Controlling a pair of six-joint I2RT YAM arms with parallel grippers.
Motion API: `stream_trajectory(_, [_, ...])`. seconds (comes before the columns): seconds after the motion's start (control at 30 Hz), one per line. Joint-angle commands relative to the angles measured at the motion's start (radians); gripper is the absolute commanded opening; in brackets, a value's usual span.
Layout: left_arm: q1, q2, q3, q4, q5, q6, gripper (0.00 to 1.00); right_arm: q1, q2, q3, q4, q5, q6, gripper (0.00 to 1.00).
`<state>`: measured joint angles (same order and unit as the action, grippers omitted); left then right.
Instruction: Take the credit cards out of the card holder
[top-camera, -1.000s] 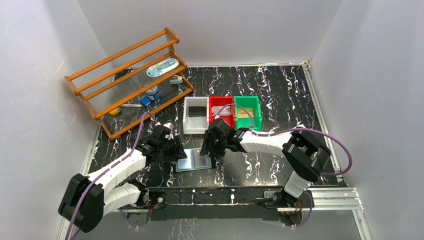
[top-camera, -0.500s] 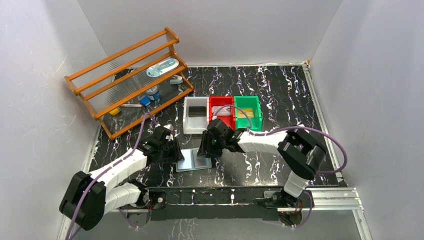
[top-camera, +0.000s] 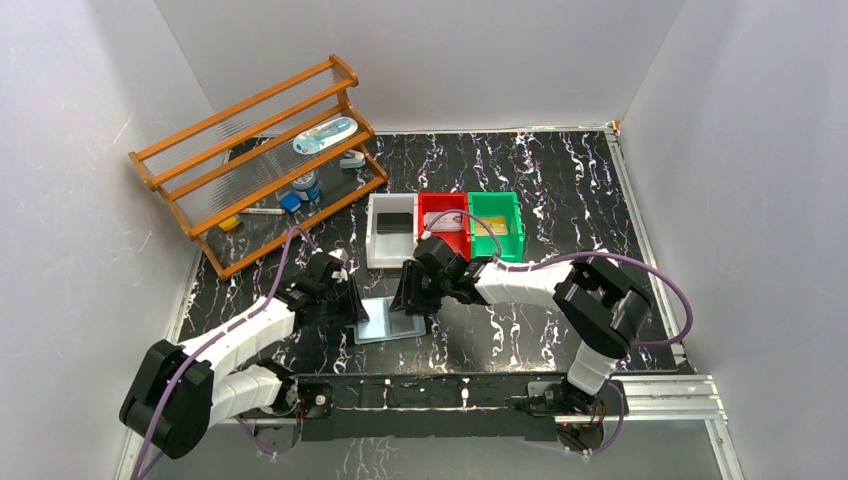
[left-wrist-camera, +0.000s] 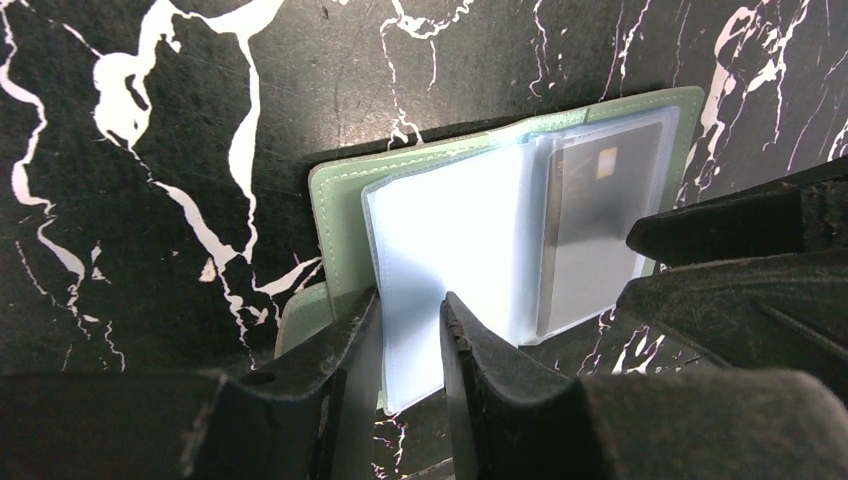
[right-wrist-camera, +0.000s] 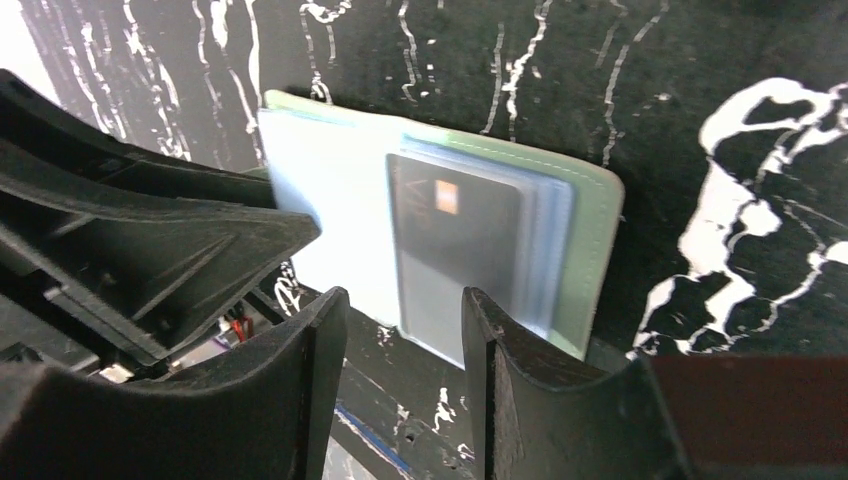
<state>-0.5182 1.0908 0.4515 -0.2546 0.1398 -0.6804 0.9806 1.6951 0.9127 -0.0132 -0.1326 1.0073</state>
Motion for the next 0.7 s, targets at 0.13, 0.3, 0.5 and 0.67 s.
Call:
stream_trajectory(0.13, [0.001, 0.008, -0.023, 0.007, 0.044, 0.005, 0.25, 0.003, -0.032, 0.003, 0.093, -0.058, 0.019, 0.53])
stream_trajectory(0.3, [0.001, 0.001, -0.024, 0.006, 0.043, 0.010, 0.25, 0.004, -0.052, 0.024, -0.030, 0.054, -0.004, 0.54])
stream_trajectory(0.5, [0.001, 0.003, -0.020, 0.006, 0.043, 0.011, 0.25, 0.003, -0.050, 0.039, -0.092, 0.088, -0.033, 0.55])
stream_trajectory(0.67, [0.001, 0.002, -0.016, 0.006, 0.047, 0.012, 0.25, 0.004, -0.021, 0.031, -0.064, 0.066, -0.026, 0.55])
